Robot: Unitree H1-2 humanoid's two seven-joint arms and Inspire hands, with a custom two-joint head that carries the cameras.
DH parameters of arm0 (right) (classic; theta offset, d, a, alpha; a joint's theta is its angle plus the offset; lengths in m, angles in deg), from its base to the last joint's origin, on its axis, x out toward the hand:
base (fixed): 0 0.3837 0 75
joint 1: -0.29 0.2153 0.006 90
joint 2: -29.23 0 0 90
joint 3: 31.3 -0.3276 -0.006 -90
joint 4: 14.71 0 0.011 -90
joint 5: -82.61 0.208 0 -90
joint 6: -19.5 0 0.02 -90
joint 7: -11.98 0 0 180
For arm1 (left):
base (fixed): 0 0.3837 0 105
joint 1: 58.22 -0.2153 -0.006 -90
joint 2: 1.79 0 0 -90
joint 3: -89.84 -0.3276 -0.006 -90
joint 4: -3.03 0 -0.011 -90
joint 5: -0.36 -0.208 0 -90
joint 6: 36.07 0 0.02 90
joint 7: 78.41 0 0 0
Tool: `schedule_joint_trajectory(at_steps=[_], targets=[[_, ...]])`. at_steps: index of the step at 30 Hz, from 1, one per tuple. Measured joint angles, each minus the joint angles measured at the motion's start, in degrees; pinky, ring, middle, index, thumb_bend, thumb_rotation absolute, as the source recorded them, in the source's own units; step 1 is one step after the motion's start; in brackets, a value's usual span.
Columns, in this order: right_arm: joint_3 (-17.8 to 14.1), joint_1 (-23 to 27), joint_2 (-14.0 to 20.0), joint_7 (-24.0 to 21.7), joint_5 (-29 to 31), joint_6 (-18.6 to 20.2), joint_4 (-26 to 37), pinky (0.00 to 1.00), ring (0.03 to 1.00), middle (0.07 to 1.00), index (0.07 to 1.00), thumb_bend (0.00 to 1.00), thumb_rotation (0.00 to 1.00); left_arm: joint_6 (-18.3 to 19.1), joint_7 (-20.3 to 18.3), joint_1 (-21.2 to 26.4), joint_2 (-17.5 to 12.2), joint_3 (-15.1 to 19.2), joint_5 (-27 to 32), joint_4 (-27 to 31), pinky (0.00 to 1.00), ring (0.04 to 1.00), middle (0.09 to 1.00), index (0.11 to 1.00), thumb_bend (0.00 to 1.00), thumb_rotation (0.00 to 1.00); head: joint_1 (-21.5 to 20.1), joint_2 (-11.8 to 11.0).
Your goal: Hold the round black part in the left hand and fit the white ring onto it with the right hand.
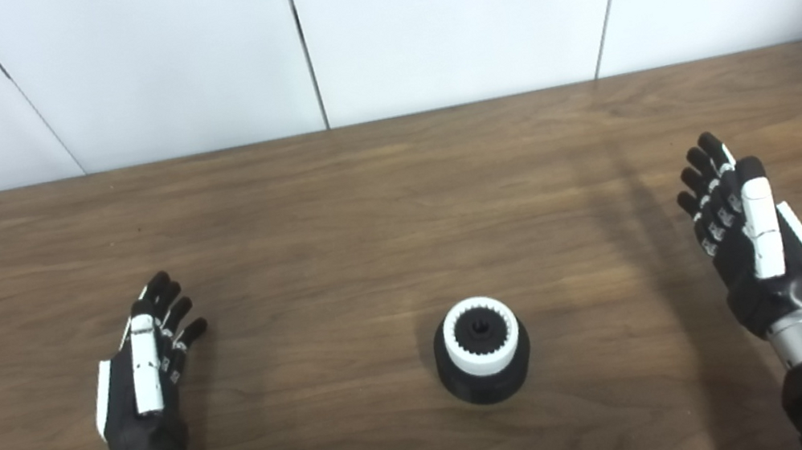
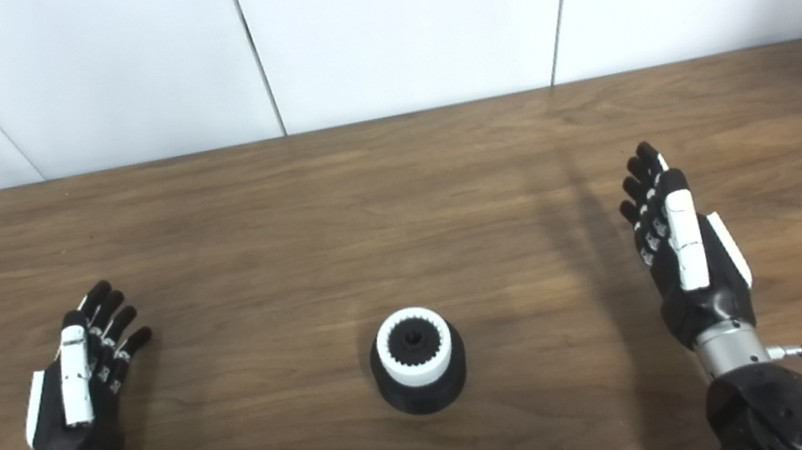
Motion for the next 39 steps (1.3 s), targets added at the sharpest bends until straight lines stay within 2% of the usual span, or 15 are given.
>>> schedule_joint_trajectory(at_steps=[8, 13, 20, 26, 39], targets=[[-0.15, -0.01, 0.11, -0.04, 0.1, 0.07, 0.0, 1.0, 1.0, 1.0, 1.0, 0.55, 1.0, -0.8, -0.15, -0.07, 0.56, 0.03, 0.1, -0.01, 0.89, 0.893, 0.898, 0.893, 0.51, 0.87, 0.18, 0.18], [-0.29, -0.02, 0.31, -0.07, 0.35, 0.11, 0.0, 1.0, 1.0, 1.0, 1.0, 0.56, 1.0, -2.6, -0.02, -0.07, 1.27, 0.04, 0.0, -0.04, 0.88, 0.878, 0.882, 0.877, 0.54, 0.87, 0.35, 0.26], [-0.43, -0.05, 0.67, -0.07, 0.62, 0.31, 0.0, 1.0, 1.0, 1.0, 1.0, 0.56, 1.0, -3.15, 0.08, -0.08, 1.65, 0.21, -0.04, -0.05, 0.86, 0.863, 0.871, 0.862, 0.52, 0.85, 0.44, 0.44], [-0.46, -0.1, 0.88, -0.08, 0.95, 0.72, 0.01, 1.0, 1.0, 1.0, 1.0, 0.56, 1.0, -4.84, 0.08, -0.08, 2.1, 0.3, -0.04, -0.08, 0.88, 0.868, 0.872, 0.858, 0.5, 0.87, 0.62, 0.62], [-0.54, -0.17, 1.24, -0.06, 1.75, 0.83, 0.01, 1.0, 1.0, 1.0, 1.0, 0.55, 1.0, -4.85, 1.12, -0.08, 2.13, 0.12, -0.32, -0.08, 0.87, 0.867, 0.869, 0.856, 0.49, 0.86, 0.97, 0.62]])
